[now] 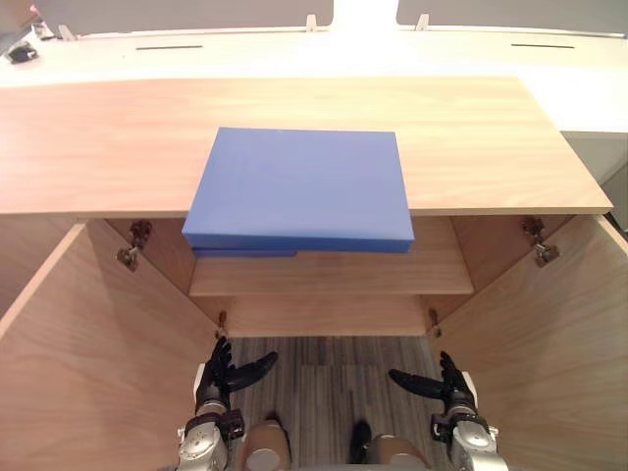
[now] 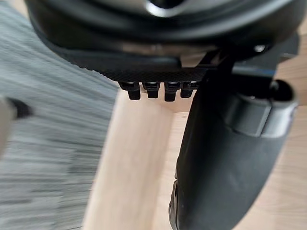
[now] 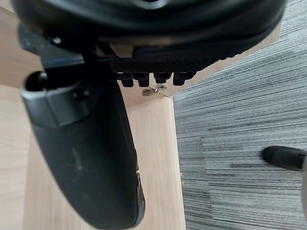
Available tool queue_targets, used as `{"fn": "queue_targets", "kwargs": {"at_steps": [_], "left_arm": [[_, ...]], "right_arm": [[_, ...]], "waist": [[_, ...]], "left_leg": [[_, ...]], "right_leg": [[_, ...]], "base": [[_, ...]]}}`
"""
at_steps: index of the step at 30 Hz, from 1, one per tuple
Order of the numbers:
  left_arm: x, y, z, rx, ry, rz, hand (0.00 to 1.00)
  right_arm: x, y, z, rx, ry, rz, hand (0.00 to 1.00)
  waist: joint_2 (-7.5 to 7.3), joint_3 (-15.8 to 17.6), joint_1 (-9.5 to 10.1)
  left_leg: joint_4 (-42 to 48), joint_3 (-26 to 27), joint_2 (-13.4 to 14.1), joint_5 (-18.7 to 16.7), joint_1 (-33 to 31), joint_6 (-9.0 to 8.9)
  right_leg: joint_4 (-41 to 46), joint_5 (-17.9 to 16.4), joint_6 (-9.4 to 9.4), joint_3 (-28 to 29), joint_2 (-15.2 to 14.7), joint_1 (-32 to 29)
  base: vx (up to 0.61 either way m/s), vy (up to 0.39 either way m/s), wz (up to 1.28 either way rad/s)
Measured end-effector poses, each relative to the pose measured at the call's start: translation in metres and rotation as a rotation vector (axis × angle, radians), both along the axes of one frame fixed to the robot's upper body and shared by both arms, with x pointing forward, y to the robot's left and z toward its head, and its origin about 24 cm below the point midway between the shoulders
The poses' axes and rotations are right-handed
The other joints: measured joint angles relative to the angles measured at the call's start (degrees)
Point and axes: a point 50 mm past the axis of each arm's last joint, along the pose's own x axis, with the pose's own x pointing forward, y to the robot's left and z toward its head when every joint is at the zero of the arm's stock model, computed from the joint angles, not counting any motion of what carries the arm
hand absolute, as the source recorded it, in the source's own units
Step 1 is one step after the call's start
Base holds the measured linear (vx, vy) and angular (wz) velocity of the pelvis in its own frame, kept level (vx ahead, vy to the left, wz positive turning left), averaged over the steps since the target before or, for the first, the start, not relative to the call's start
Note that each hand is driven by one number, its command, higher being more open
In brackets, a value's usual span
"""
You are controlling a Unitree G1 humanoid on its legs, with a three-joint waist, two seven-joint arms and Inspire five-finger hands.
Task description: Walk over to the cabinet, pick up the folder, carry it to the office cabinet, place the folder inside the office cabinet, then close the office cabinet door
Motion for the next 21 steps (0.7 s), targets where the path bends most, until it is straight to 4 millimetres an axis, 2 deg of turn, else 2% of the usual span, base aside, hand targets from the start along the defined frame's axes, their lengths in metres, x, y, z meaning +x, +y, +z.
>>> {"fn": "queue_targets", "kwargs": {"at_steps": [1, 3, 6, 10, 13, 14, 15, 18, 19, 21], "left_arm": [[0.006, 0.0, 0.012, 0.014, -0.06, 0.003, 1.0], [0.01, 0.003, 0.027, 0.041, -0.133, 0.005, 1.0], [0.013, 0.009, 0.051, 0.096, -0.237, 0.028, 1.0], [0.01, 0.01, 0.081, 0.169, -0.355, 0.026, 1.0], [0.006, 0.003, 0.117, 0.243, -0.498, -0.015, 1.0], [0.005, 0.002, 0.123, 0.263, -0.526, -0.022, 1.0], [0.005, -0.001, 0.138, 0.313, -0.593, -0.031, 1.0], [0.001, -0.003, 0.159, 0.409, -0.671, -0.027, 1.0], [-0.002, -0.004, 0.173, 0.492, -0.724, -0.043, 1.0], [-0.003, -0.006, 0.188, 0.613, -0.778, -0.084, 1.0]], "right_arm": [[-0.006, -0.001, -0.002, -0.003, 0.014, -0.009, 1.0], [-0.01, -0.001, -0.004, 0.0, 0.025, -0.012, 1.0], [-0.015, 0.001, -0.005, 0.005, 0.035, -0.016, 1.0], [-0.012, 0.001, -0.004, 0.001, 0.02, -0.014, 1.0], [-0.015, -0.001, -0.006, -0.002, 0.032, -0.015, 1.0], [-0.016, -0.001, -0.007, -0.002, 0.038, -0.015, 1.0], [-0.019, -0.001, -0.009, -0.004, 0.053, -0.013, 1.0], [-0.022, 0.0, -0.011, -0.003, 0.069, -0.012, 1.0], [-0.025, -0.001, -0.012, -0.006, 0.075, -0.013, 1.0], [-0.025, -0.001, -0.012, -0.014, 0.075, -0.003, 1.0]], "waist": [[-0.24, -0.1, 0.01], [-0.16, -0.2, 0.01], [-0.13, -0.2, 0.13], [-0.14, -0.3, 0.64], [-0.13, -0.3, 1.13], [-0.13, -0.3, 1.22], [-0.06, -0.5, 1.37], [0.04, -1.4, 1.39], [0.12, -1.8, 1.39], [0.21, -1.9, 1.39]], "left_leg": [[-1.9, 0.1, -1.6, 0.5, 0.8, 0.82], [-3.8, 0.1, -3.1, 1.1, 1.5, 1.66], [-5.3, -0.4, -4.3, 1.3, 3.2, 1.97], [-6.0, -0.6, -4.4, 1.3, 3.8, 2.0], [-6.0, -1.2, -4.3, 1.3, 3.8, 2.01], [-6.0, -1.3, -4.3, 1.3, 3.9, 2.01], [-6.0, -1.6, -4.2, 1.3, 3.9, 2.01], [-5.9, -1.9, -4.1, 1.3, 3.9, 1.99], [-5.8, -2.0, -4.1, 1.3, 3.9, 1.98], [-5.6, -2.1, -4.0, 1.3, 3.9, 1.99]], "right_leg": [[-0.1, -0.3, 0.81, -0.1, -1.5, 0.1], [-0.7, -0.2, 1.38, -0.4, -2.7, 0.4], [-2.0, -0.2, 1.77, -1.1, -3.2, 2.4], [-2.6, -0.3, 1.85, -1.1, -3.1, 3.1], [-2.6, -0.5, 1.81, -1.4, -2.8, 3.4], [-2.6, -0.6, 1.74, -1.4, -2.8, 3.5], [-2.5, -0.7, 1.66, -1.5, -2.6, 3.6], [-2.5, -0.7, 1.64, -1.6, -2.5, 3.8], [-2.6, -0.7, 1.61, -1.7, -2.5, 4.0], [-2.5, -0.7, 1.57, -1.8, -2.4, 4.1]], "base": [[0.12, 0.134, 0.15], [0.08, 0.111, 0.14], [0.07, 0.055, 0.14], [0.01, -0.003, 0.02], [-0.01, -0.031, 0.08], [-0.03, -0.024, 0.09], [-0.02, -0.018, 0.07], [-0.03, -0.017, 0.05], [0.0, 0.0, 0.0], [-0.04, -0.011, 0.02]]}}
